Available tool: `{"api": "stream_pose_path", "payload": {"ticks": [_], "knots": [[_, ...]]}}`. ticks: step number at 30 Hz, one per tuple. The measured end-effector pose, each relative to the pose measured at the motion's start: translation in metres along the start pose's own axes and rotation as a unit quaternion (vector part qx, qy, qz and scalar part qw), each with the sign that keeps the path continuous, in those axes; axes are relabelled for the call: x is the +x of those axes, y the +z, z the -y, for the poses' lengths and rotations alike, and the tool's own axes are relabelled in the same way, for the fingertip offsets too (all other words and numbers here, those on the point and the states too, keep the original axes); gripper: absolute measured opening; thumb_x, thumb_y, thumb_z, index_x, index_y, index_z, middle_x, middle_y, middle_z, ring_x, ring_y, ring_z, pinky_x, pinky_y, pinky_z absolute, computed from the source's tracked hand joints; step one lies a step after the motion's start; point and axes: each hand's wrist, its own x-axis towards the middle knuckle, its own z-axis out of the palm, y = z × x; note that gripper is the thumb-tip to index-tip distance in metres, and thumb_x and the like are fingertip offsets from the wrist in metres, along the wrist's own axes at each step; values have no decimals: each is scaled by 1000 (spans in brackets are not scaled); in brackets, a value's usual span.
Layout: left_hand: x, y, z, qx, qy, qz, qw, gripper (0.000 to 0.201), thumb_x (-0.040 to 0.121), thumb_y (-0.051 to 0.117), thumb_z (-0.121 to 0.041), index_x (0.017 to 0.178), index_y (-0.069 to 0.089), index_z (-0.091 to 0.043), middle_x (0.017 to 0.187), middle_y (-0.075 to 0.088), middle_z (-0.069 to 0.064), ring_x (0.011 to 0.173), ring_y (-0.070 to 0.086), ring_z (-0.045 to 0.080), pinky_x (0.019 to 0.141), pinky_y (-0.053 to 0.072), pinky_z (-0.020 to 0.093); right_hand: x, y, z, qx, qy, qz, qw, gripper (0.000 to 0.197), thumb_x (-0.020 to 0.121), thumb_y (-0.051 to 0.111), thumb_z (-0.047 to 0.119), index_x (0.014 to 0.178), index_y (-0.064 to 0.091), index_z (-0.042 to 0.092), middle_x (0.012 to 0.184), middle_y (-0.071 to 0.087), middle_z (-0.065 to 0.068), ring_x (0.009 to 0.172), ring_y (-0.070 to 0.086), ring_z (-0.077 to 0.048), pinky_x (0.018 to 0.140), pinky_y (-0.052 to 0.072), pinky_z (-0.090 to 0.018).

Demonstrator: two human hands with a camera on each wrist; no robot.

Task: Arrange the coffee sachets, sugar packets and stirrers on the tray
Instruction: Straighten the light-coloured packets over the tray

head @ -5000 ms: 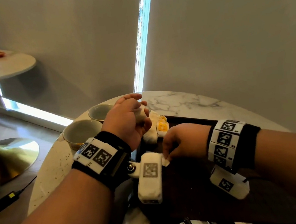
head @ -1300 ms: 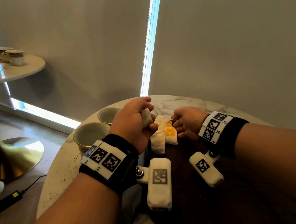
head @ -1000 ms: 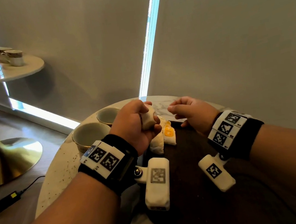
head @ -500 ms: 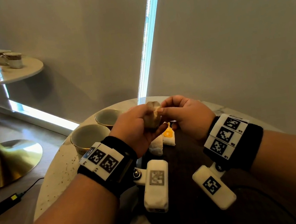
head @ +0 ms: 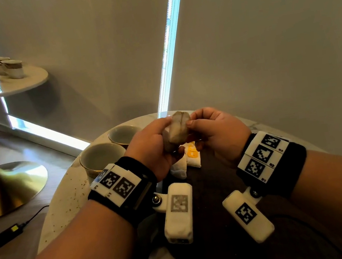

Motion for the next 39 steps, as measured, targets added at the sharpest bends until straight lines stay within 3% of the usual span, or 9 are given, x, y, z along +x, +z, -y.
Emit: {"api": "stream_pose_path", "payload": {"ticks": [4,9,14,17,22,27,33,36,39], "knots": [[1,-4,0,0,-9,28,1000,61,92,65,-48,134,57,-5,103,54,11,70,46,13,51,41,22,-1,-2,2,15,4,-23,1000,11,96,60,7,87,61,13,72,70,-6,62,65,-19,52,45,-31],[0,-3,1,56,31,20,998,21,99,59,-20,117,61,-10,87,60,7,62,49,11,49,38,20,-3,-4,3,21,18,-22,999,12,96,59,5,88,59,14,67,68,-1,58,63,-15,53,45,-31],[1,-3,2,53,34,13,998,9,100,57,-14,108,61,-13,87,59,9,63,51,13,47,40,21,-7,-10,5,34,31,32,998,29,86,66,-6,103,54,13,74,72,-2,70,71,-20,57,50,-31],[2,-2,2,28,26,10,999,10,100,59,-18,107,60,-12,87,59,6,63,51,12,47,41,22,-7,-12,5,29,36,18,999,32,84,65,-12,102,53,12,69,70,0,66,70,-20,56,50,-31],[4,-2,-6,-90,27,-17,995,10,95,53,-15,103,59,-12,86,53,4,59,47,11,46,37,22,-5,-17,0,-18,94,-17,995,30,86,64,-12,103,53,10,84,69,-13,63,70,-20,50,53,-28],[2,-1,-7,-94,40,-22,995,11,96,48,-15,101,57,-12,87,50,4,59,44,11,47,35,22,-8,-10,-7,-87,174,18,981,31,84,64,-16,106,55,5,80,66,-14,62,69,-21,50,57,-28],[4,-2,-7,-89,34,-22,995,14,95,48,-16,105,57,-12,89,51,4,60,46,11,46,37,22,-9,10,-16,-182,233,77,952,36,85,70,-9,114,57,9,82,67,-12,60,69,-15,61,62,-31],[4,-3,-6,-88,32,-21,995,15,94,49,-15,106,57,-12,90,51,5,61,46,12,47,38,23,-6,16,-17,-187,257,90,944,36,87,67,-9,117,55,6,74,68,-10,60,69,-18,67,63,-37],[3,-2,-6,-93,30,-17,995,16,94,49,-15,108,56,-12,90,51,5,63,47,12,49,38,23,-6,19,-14,-188,274,86,939,31,89,65,-9,116,54,3,70,66,-9,57,68,-20,59,63,-35]]}}
